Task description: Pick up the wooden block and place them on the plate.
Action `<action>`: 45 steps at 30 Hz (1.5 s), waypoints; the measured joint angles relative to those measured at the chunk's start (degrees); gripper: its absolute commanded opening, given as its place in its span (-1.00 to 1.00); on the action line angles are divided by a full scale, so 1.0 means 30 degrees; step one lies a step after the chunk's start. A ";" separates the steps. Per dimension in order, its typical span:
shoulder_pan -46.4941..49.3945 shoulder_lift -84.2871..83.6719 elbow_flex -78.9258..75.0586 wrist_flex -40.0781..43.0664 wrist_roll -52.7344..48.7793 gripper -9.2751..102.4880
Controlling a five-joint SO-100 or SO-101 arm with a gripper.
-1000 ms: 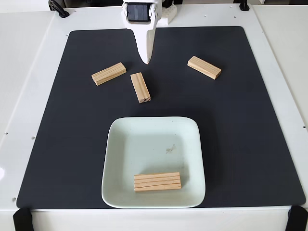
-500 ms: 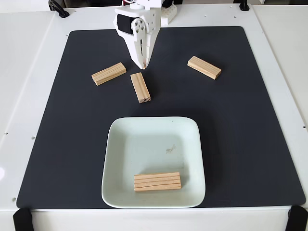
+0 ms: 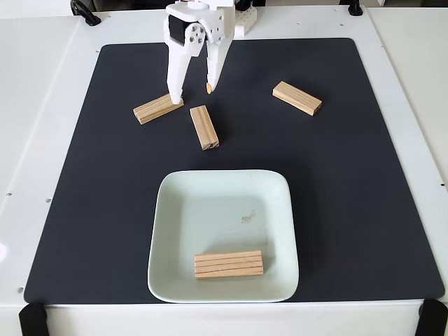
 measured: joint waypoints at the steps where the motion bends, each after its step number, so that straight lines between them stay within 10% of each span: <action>1: 0.0000 -0.0059 0.0000 0.0029 0.0000 0.03; 45: -0.0645 -0.9229 -0.6416 0.0146 0.4014 -0.07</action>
